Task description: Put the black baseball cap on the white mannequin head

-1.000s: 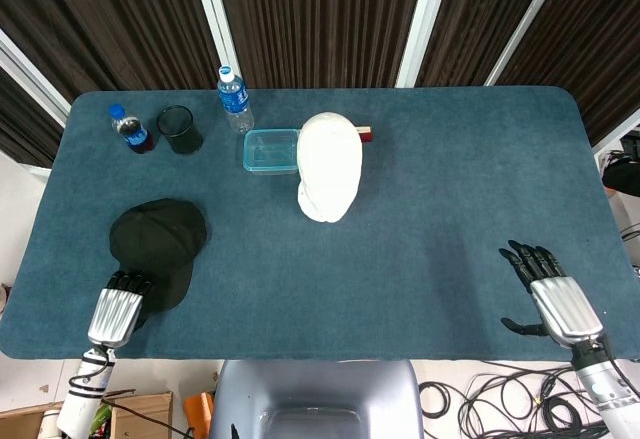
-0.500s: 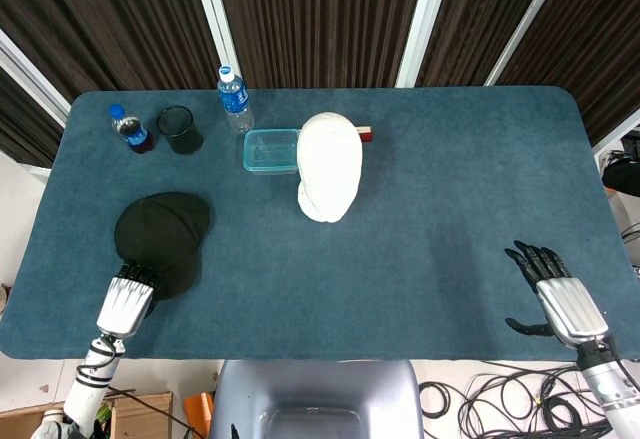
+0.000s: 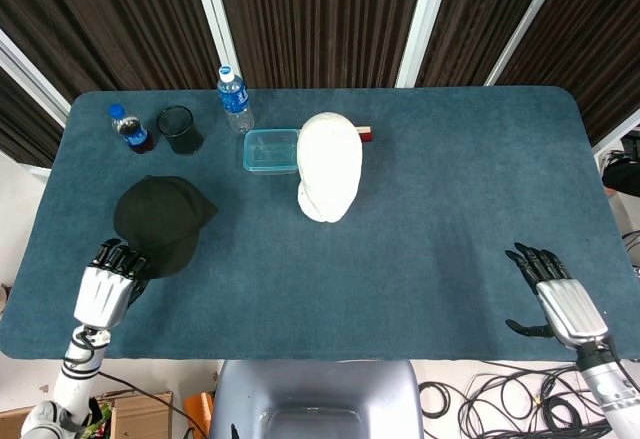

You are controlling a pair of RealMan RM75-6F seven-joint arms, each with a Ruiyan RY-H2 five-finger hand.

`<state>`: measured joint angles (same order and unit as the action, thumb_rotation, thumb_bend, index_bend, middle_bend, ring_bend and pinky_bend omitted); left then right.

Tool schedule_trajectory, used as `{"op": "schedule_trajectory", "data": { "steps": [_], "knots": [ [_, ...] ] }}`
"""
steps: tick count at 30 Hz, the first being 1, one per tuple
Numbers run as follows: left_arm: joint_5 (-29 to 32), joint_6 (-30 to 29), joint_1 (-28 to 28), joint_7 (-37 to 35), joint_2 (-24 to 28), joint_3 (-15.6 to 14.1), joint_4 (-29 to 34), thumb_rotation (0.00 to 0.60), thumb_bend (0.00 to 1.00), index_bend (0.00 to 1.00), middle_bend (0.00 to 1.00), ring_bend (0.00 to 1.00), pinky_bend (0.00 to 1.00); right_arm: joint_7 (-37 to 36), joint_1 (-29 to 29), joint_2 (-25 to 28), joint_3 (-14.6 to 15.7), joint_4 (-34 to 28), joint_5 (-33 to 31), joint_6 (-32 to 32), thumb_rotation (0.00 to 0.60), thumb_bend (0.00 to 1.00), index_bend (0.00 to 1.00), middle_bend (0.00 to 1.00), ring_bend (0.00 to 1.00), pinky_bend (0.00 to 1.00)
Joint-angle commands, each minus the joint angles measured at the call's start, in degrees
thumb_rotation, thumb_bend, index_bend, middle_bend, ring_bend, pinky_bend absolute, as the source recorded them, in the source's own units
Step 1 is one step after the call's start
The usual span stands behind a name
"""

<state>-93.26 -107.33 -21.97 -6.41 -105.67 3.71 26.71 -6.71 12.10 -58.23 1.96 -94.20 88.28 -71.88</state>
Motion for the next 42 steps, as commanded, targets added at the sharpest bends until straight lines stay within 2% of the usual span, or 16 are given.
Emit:
{"op": "schedule_trajectory", "data": {
  "steps": [1,6,11,16,21,25,32,42],
  "knots": [
    [-0.55,-3.43,-1.65,3.00,4.32,1.49,5.72,0.600,0.55,0.72,0.70,0.53,0.41,0.07,0.04,-0.05,-0.03,-0.01,-0.09,0.14,0.600,0.07,0.00,0.00,0.00,0.00],
    [-2.58,-7.24,-3.85,8.54,10.47,3.18,14.77,0.600,0.56,0.72,0.71,0.54,0.42,-0.03,-0.02,-0.22,-0.18,0.09,-0.45,0.27,0.600,0.07,0.00,0.00,0.00,0.00],
    [-5.25,-7.46,-7.12,16.03,17.28,5.23,25.77,0.600,0.57,0.72,0.72,0.55,0.43,-0.15,-0.11,-0.32,-0.22,0.21,-0.54,0.31,0.600,0.07,0.00,0.00,0.00,0.00],
    [-6.98,-4.47,-10.95,21.71,21.67,7.94,35.60,0.600,0.57,0.72,0.72,0.55,0.43,-0.23,-0.25,-0.36,-0.36,0.17,-0.59,0.06,0.600,0.07,0.00,0.00,0.00,0.00],
    [-6.36,2.70,-16.96,25.96,22.62,12.08,42.58,0.600,0.57,0.72,0.72,0.55,0.43,-0.26,-0.11,-0.43,-0.53,0.26,-0.68,0.30,0.600,0.07,0.00,0.00,0.00,0.00],
    [-4.35,9.05,-21.69,27.94,20.58,14.67,42.73,0.600,0.57,0.72,0.72,0.55,0.43,-0.44,0.16,-0.46,-0.68,0.45,-0.94,0.85,0.600,0.07,0.00,0.00,0.00,0.00],
    [-0.98,17.34,-29.39,29.13,14.28,17.56,36.13,0.600,0.57,0.72,0.72,0.56,0.43,-1.96,0.43,0.02,-0.94,1.04,-1.62,1.62,0.600,0.07,0.00,0.00,0.00,0.00],
    [1.84,22.09,-37.09,26.88,6.01,19.05,24.76,0.600,0.57,0.72,0.72,0.56,0.43,-5.20,0.66,0.90,-1.23,1.98,-1.89,2.22,0.600,0.07,0.00,0.00,0.00,0.00]
  ]
}}
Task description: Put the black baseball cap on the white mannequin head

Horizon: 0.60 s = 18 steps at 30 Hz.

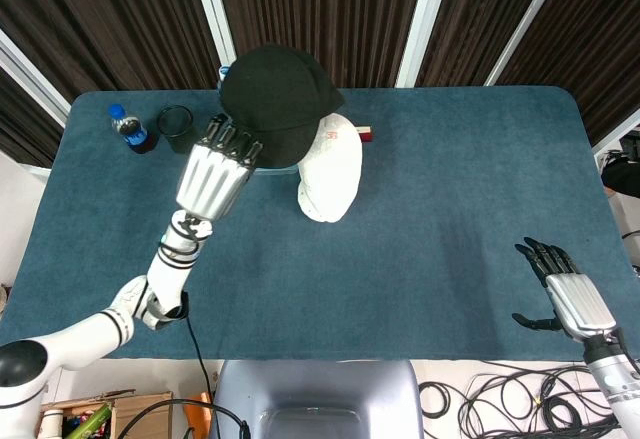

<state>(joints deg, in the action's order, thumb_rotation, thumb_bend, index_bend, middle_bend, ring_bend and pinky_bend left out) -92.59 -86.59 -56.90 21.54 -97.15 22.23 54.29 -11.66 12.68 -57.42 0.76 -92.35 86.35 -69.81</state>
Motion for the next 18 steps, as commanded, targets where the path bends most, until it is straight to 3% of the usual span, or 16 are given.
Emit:
{"op": "schedule_trajectory", "data": {
  "steps": [1,5,18],
  "knots": [
    [1.35,1.45,-2.77,-1.21,-3.27,0.63,-3.74,0.600,0.57,0.72,0.72,0.56,0.43,-0.35,0.13,0.12,-0.05,0.20,0.01,0.23,0.600,0.07,0.00,0.00,0.00,0.00],
    [1.72,2.14,-4.79,-1.82,-6.22,-0.01,-7.23,0.600,0.57,0.72,0.72,0.56,0.42,-0.88,0.25,0.31,-0.02,0.28,-0.03,0.61,0.600,0.07,0.00,0.00,0.00,0.00],
    [-1.28,1.45,-4.65,-0.65,-10.80,-6.87,-10.44,0.600,0.57,0.72,0.72,0.55,0.41,-3.42,-0.17,1.25,-0.10,0.53,0.28,-0.15,0.600,0.07,0.00,0.00,0.00,0.00]
  ]
}}
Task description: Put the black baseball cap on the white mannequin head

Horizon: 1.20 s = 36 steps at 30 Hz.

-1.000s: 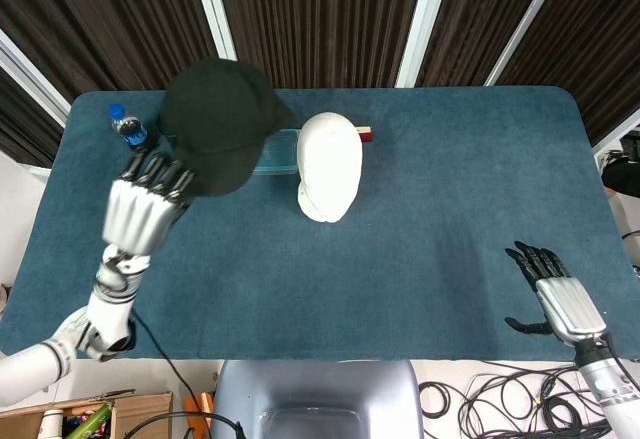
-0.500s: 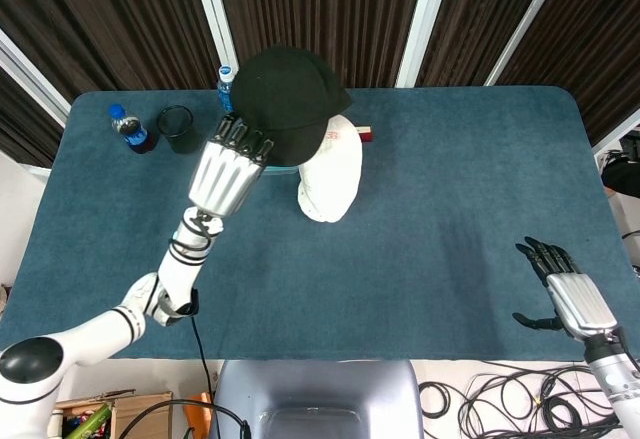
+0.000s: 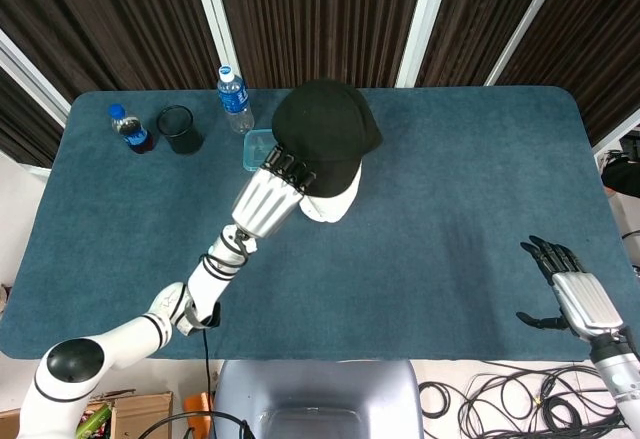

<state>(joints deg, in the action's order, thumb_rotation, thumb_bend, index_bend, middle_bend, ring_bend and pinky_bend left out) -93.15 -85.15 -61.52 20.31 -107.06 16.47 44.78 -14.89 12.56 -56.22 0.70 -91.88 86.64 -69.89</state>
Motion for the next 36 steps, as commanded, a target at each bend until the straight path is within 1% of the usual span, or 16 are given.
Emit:
{"op": "schedule_trajectory", "data": {
  "steps": [1,4,7,8,10,12,14,17,18,21,23,27,30,33,36],
  "knots": [
    [-0.89,0.03,0.05,0.61,-1.39,-1.62,-1.41,0.600,0.57,0.72,0.72,0.55,0.41,-0.22,-0.05,0.06,-0.04,0.11,0.02,-0.07,0.600,0.07,0.00,0.00,0.00,0.00],
    [-0.79,-0.07,0.67,0.84,-2.57,-2.52,-2.16,0.600,0.55,0.72,0.71,0.55,0.40,-0.02,-0.08,0.01,-0.06,0.17,0.02,-0.11,0.600,0.07,0.00,0.00,0.00,0.00],
    [-0.57,0.02,1.84,1.41,-2.98,-3.56,-2.19,0.600,0.48,0.67,0.67,0.53,0.40,0.15,-0.11,-0.02,-0.09,0.15,0.03,-0.18,0.600,0.07,0.00,0.00,0.00,0.00],
    [-0.51,0.03,2.27,1.62,-2.97,-3.90,-1.95,0.600,0.44,0.61,0.62,0.50,0.39,0.19,-0.11,-0.03,-0.10,0.15,0.03,-0.19,0.600,0.07,0.00,0.00,0.00,0.00],
    [-0.53,-0.05,3.05,2.15,-2.83,-4.53,-1.29,0.600,0.39,0.46,0.50,0.41,0.37,0.33,-0.09,-0.07,-0.13,0.15,0.00,-0.15,0.600,0.07,0.00,0.00,0.00,0.00],
    [-0.51,-0.19,3.79,3.16,-2.54,-4.98,-0.31,0.600,0.34,0.27,0.33,0.28,0.33,0.62,-0.10,-0.17,-0.13,0.13,-0.06,-0.11,0.600,0.07,0.00,0.00,0.00,0.00],
    [-0.55,-0.29,4.42,4.76,-2.10,-5.35,1.03,0.600,0.31,0.17,0.22,0.18,0.29,1.01,-0.11,-0.27,-0.10,0.01,-0.06,-0.08,0.600,0.07,0.00,0.00,0.00,0.00],
    [0.34,0.26,6.12,7.72,-1.18,-5.82,4.82,0.600,0.26,0.09,0.09,0.06,0.23,1.66,-0.19,-0.43,-0.11,-0.12,-0.17,-0.16,0.600,0.07,0.00,0.00,0.00,0.00],
    [0.62,0.45,6.79,8.74,-0.74,-6.06,6.41,0.600,0.25,0.07,0.06,0.04,0.21,1.88,-0.22,-0.47,-0.10,-0.18,-0.20,-0.17,0.600,0.07,0.00,0.00,0.00,0.00],
    [2.25,0.85,9.85,12.61,1.26,-6.88,12.50,0.600,0.23,0.01,0.01,0.00,0.19,2.40,-0.29,-0.51,-0.04,-0.39,-0.15,-0.24,0.600,0.07,0.00,0.00,0.00,0.00],
    [4.25,1.06,12.83,15.04,3.45,-7.53,18.32,0.600,0.22,0.00,0.00,0.00,0.19,3.04,-0.44,-0.56,-0.02,-0.57,-0.11,-0.52,0.600,0.07,0.00,0.00,0.00,0.00],
    [7.63,-0.40,19.02,16.92,9.24,-9.09,29.86,0.600,0.22,0.00,0.00,0.00,0.19,4.34,-1.01,-0.48,0.12,-1.18,0.01,-1.44,0.600,0.07,0.00,0.00,0.00,0.00],
    [11.89,-3.61,26.72,16.33,17.67,-11.30,40.80,0.600,0.22,0.00,0.00,0.00,0.19,6.59,-2.00,-0.27,0.35,-2.00,-0.17,-2.76,0.600,0.07,0.00,0.00,0.00,0.00],
    [15.68,-4.65,32.01,14.65,24.49,-13.36,48.32,0.600,0.22,0.00,0.00,0.00,0.19,9.73,-2.82,-0.23,-0.01,-2.90,-1.23,-4.07,0.600,0.07,0.00,0.00,0.00,0.00],
    [21.68,-3.34,38.47,9.83,33.34,-17.53,56.64,0.600,0.23,0.00,0.00,0.00,0.16,17.49,-4.01,-1.84,-1.38,-4.34,-3.58,-7.13,0.600,0.07,0.00,0.00,0.00,0.00]
  ]
}}
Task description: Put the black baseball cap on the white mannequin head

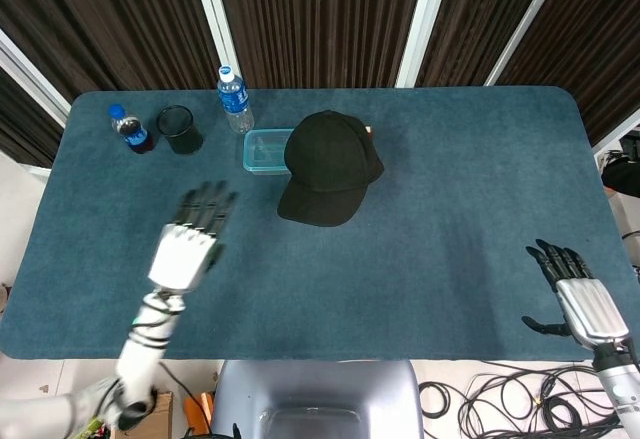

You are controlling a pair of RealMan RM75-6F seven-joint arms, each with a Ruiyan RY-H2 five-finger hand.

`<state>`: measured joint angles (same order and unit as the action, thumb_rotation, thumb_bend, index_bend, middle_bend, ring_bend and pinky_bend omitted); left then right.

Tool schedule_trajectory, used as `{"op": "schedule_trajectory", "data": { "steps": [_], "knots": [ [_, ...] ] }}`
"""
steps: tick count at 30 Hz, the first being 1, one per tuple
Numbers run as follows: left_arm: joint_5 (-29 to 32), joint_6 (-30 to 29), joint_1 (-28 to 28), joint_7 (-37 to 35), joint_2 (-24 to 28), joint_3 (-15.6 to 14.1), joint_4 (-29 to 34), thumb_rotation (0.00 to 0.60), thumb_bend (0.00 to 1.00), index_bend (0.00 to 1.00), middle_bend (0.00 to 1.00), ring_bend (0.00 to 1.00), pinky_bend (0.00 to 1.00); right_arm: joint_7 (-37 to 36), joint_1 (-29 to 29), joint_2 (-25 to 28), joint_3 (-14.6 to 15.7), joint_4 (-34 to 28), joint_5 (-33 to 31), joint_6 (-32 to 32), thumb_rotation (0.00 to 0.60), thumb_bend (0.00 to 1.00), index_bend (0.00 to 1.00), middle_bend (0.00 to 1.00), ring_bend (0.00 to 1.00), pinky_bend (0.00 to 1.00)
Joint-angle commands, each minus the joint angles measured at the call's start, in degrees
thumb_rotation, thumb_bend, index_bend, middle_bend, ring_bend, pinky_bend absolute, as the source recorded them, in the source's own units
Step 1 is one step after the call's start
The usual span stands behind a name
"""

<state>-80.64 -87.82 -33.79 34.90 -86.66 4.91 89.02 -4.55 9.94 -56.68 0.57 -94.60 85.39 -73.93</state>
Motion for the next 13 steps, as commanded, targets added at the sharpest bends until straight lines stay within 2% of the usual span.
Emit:
{"op": "schedule_trajectory", "data": {
  "steps": [1,3,5,7,11,13],
  "knots": [
    [9.54,-0.43,12.07,-6.66,14.93,-7.04,13.84,0.600,0.23,0.00,0.00,0.01,0.14,9.73,-1.70,-2.23,-1.61,-2.03,-2.90,-4.02,0.600,0.07,0.00,0.00,0.00,0.00],
    [7.09,-1.51,14.92,-12.13,17.39,-9.16,13.75,0.600,0.23,0.00,0.00,0.01,0.12,14.60,-2.28,-4.47,-2.22,-2.44,-3.62,-6.02,0.600,0.07,0.00,0.00,0.00,0.00],
    [3.28,-4.93,18.26,-17.22,17.51,-10.79,10.85,0.600,0.24,0.00,0.00,0.01,0.11,17.25,-2.77,-6.73,-2.29,-2.05,-3.38,-7.44,0.600,0.07,0.00,0.00,0.00,0.00],
    [1.08,-7.82,21.03,-19.40,16.74,-11.87,7.99,0.600,0.25,0.00,0.00,0.01,0.10,17.89,-2.89,-7.93,-1.98,-1.72,-3.00,-7.48,0.600,0.07,0.00,0.00,0.00,0.00],
    [0.13,-9.05,22.39,-20.58,16.28,-12.23,6.59,0.600,0.26,0.00,0.00,0.01,0.09,18.13,-2.78,-8.01,-1.57,-1.57,-2.39,-7.05,0.600,0.07,0.00,0.00,0.00,0.00],
    [-0.94,-11.51,24.89,-24.65,15.64,-12.20,3.49,0.600,0.26,0.00,0.00,0.01,0.09,17.52,-2.80,-8.03,-1.29,-1.44,-2.27,-6.52,0.600,0.07,0.00,0.00,0.00,0.00]
  ]
}}
